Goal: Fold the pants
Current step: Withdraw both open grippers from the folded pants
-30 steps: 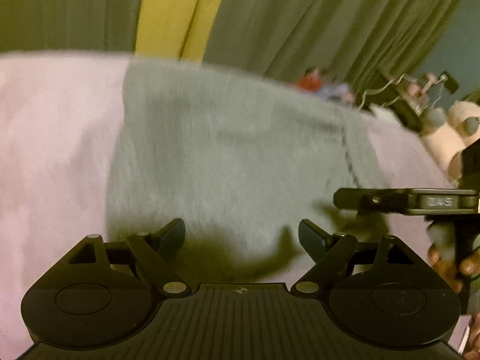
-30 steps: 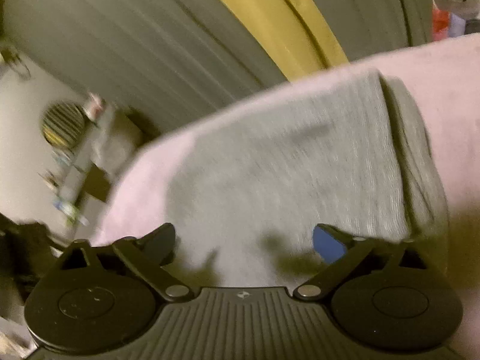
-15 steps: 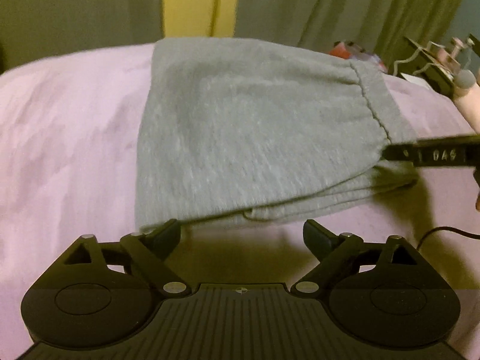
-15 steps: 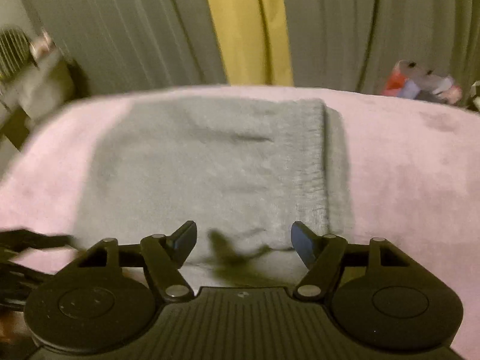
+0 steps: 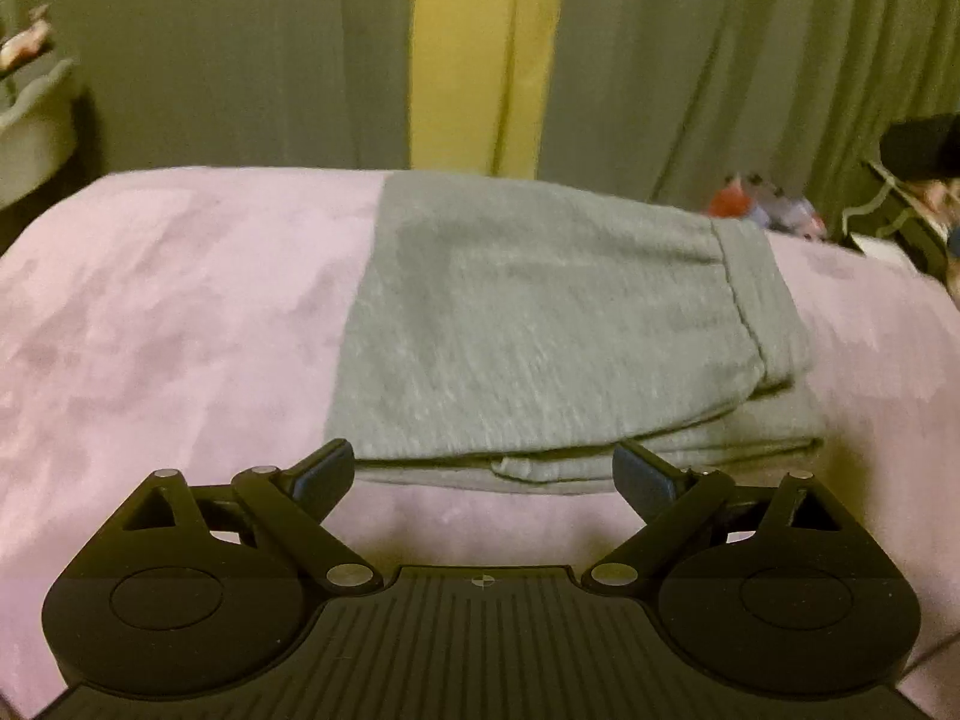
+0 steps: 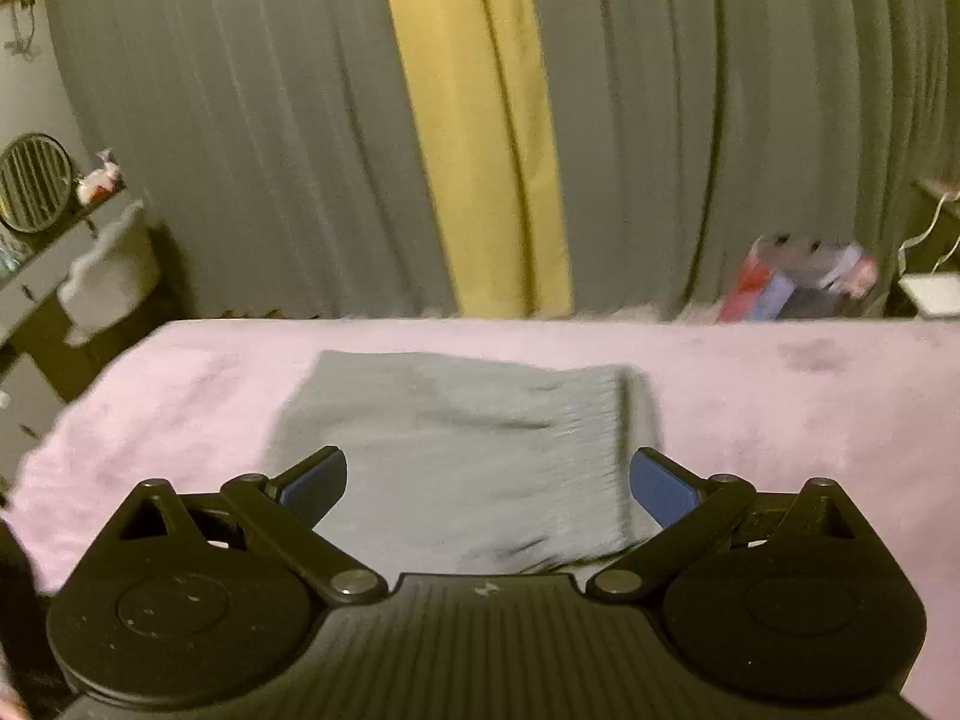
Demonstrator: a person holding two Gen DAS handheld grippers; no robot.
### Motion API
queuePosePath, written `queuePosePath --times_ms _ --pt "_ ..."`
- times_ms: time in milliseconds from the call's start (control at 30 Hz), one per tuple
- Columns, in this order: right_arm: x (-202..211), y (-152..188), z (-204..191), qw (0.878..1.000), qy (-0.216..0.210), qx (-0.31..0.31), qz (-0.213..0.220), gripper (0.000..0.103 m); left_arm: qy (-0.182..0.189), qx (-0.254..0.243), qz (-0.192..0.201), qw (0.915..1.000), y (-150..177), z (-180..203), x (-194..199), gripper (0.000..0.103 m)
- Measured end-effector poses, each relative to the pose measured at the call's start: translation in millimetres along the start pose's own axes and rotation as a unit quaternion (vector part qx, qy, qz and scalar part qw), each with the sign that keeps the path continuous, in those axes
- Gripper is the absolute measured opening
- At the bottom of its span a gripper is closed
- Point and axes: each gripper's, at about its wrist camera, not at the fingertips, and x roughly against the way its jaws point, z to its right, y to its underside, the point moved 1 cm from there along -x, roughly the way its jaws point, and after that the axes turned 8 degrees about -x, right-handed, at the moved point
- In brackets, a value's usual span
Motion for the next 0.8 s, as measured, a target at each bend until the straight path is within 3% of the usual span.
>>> queuePosePath --times_ms 167,233,367,533,800 --pt "-2.2 -1.2 -23.4 0.996 -0.019 -0.015 -0.083 0.101 0.031 0.022 -0.062 0.9974 -0.2 -11.5 -2.8 0.097" --pt "-5.5 6.5 -25.9 0.996 -0.011 -0.024 -0.083 0.101 0.025 0.032 -0.092 0.9949 1.0 -16.8 -5.2 0.096" --pt "-11.2 19.7 -31.6 0.997 0.028 -0.049 -0.046 0.101 0.019 0.052 -0.105 0.9929 1.5 -23.5 -0.1 0.096" --pt "-30.1 23.2 -35.7 0.991 0.004 -0.093 -0.091 0.101 0.008 0.053 -0.116 0.9918 -6.2 -22.8 -3.1 0.097" --pt "-53.2 29.3 -36.1 0.991 0.060 -0.056 -0.105 0.101 -0.025 0.009 -0.142 0.9895 -22.2 -8.8 -17.4 0.097"
